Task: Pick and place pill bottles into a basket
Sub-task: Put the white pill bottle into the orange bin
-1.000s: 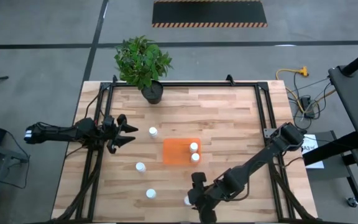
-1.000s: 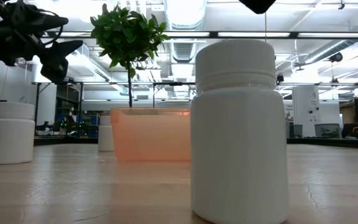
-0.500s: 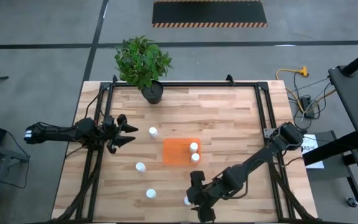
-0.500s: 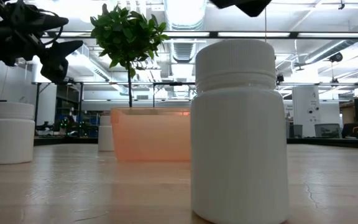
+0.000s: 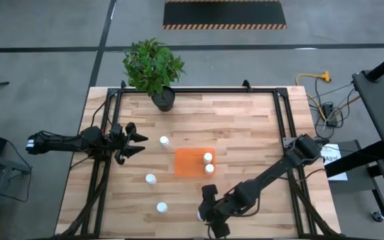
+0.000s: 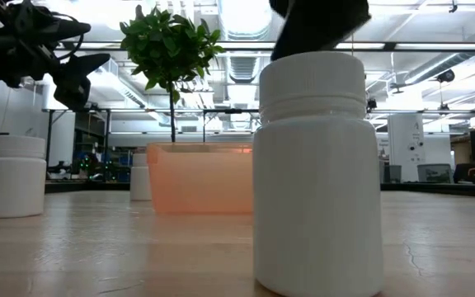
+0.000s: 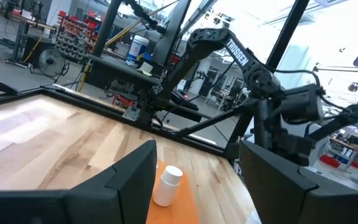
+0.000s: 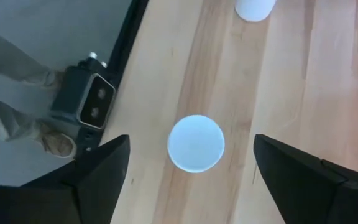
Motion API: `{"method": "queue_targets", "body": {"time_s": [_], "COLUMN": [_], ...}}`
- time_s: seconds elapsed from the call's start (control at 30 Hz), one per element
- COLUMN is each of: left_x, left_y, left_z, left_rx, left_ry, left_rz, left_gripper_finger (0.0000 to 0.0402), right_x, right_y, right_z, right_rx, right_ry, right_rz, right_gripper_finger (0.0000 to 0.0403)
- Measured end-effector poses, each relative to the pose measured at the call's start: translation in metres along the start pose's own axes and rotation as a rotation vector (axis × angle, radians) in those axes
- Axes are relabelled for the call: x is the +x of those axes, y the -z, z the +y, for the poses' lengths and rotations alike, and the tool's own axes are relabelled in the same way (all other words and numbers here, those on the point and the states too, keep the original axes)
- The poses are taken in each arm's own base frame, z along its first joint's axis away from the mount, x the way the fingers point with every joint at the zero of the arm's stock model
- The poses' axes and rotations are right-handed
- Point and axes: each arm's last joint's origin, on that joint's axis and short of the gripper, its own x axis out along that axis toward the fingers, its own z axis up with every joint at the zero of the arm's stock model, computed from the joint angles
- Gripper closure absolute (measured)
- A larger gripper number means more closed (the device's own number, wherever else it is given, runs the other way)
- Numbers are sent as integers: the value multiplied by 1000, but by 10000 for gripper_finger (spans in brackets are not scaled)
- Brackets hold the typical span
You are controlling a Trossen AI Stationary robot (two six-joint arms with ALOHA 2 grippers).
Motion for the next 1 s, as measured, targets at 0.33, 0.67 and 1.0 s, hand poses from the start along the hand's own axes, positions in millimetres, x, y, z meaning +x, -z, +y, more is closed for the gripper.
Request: {"method": "queue_targets", "body": {"time_s": [0.33, 0.67, 1.0], "left_x": [0, 0, 0], "left_y": [0, 0, 0], "left_z": [0, 0, 0], "left_rx": [0, 0, 0], "left_ry": [0, 0, 0], "left_rz": [0, 0, 0], "left_gripper_finger": [189, 189, 189], "right_x": [21, 29, 29], "right_y": [6, 7, 6], "right_z": [-4, -3, -3], "right_rx": [9, 45, 41], "right_ry": [20, 12, 6], "right_rz": [27, 15, 16], "right_gripper_finger": [76, 77, 153]}}
